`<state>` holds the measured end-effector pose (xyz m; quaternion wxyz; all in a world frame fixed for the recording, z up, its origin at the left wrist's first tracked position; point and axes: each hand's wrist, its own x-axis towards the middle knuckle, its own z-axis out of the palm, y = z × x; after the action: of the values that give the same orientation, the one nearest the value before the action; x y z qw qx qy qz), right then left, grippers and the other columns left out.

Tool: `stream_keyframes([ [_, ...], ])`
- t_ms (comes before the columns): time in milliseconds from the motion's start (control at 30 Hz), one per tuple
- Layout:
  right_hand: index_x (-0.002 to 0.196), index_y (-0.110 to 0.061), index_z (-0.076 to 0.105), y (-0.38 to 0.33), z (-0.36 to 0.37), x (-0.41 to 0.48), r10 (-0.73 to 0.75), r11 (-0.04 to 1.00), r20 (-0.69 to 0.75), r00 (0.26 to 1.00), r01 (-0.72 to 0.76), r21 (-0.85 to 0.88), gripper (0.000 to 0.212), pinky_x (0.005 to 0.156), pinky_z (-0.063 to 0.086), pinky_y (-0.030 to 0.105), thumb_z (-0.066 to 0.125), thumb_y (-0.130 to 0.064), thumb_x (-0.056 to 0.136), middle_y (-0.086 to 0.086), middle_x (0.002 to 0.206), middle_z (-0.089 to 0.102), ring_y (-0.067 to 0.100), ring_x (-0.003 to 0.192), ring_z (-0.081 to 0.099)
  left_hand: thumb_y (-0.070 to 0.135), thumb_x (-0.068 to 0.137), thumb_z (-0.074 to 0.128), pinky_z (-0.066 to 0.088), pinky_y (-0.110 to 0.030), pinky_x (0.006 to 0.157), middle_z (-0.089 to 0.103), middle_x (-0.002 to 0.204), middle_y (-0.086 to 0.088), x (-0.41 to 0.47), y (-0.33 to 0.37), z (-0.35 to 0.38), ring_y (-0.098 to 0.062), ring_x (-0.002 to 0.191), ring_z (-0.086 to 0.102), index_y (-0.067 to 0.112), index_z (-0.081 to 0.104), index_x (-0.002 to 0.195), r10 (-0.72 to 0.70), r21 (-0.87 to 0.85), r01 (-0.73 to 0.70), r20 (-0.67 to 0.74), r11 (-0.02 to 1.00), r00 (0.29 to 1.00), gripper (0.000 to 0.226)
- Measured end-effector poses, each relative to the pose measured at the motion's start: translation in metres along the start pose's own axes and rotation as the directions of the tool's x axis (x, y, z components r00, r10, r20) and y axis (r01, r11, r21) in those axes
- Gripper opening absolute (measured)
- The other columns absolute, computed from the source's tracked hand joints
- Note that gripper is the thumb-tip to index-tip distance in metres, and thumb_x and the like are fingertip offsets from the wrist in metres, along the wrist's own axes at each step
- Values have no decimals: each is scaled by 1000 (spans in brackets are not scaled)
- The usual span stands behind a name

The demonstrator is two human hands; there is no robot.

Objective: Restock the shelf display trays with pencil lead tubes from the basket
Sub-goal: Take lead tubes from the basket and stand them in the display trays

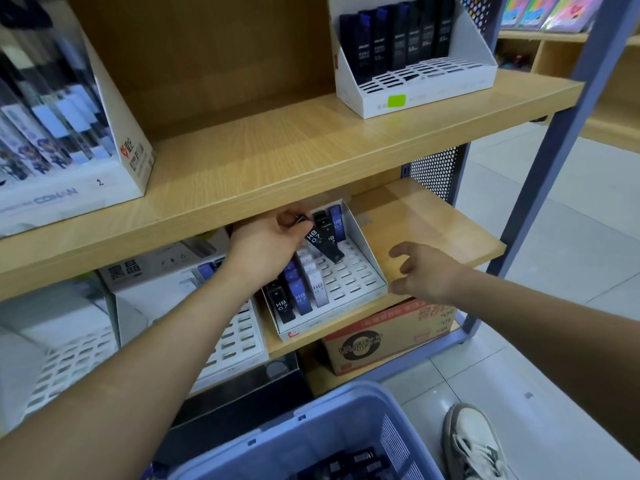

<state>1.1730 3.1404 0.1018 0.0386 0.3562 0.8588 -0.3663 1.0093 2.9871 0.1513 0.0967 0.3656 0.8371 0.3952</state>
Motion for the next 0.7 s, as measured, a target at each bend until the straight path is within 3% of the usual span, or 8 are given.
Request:
stream_keyframes([
  [67,152,-17,25,-4,9,7,3,999,-34,999,-1,46,79,88,48,30,71,-24,88,13,141,46,24,108,55,36,92,58,46,-25,75,62,87,22,8,1,2,-10,86,64,40,55,81,-26,100,22,36,995,999,12],
  [167,153,-14,20,-9,31,19,8,989,-72,997,2,145,83,100,47,36,70,-30,90,16,148,41,30,124,51,40,93,56,43,-23,68,58,89,23,19,0,10,-10,83,61,39,55,96,-43,174,30,73,984,996,3],
  [300,145,-11,37,-3,54,31,-11,990,-111,994,26,136,77,97,51,41,74,-39,83,13,133,56,30,117,56,32,91,63,40,-17,75,62,103,14,24,-4,25,-3,88,56,31,66,110,71,235,-85,66,968,995,20],
  [433,137,-9,47,3,59,35,6,992,-167,986,15,126,76,96,51,40,79,-43,77,10,126,60,29,114,57,34,89,64,37,-11,74,66,108,13,27,-6,30,1,88,54,31,67,113,130,339,-141,56,930,990,24],
  [567,138,-8,47,3,62,37,9,989,-193,981,21,149,77,101,47,40,79,-43,77,12,131,57,30,120,53,31,89,66,44,-16,80,69,108,7,31,-7,31,-4,92,60,27,69,111,162,346,-171,55,923,985,23],
  [700,136,-9,50,7,63,42,4,982,-205,979,35,187,79,101,48,40,82,-44,73,10,127,60,28,118,55,30,91,63,40,-14,82,68,115,8,35,-9,33,-4,95,60,26,69,113,156,353,-177,88,919,984,23],
])
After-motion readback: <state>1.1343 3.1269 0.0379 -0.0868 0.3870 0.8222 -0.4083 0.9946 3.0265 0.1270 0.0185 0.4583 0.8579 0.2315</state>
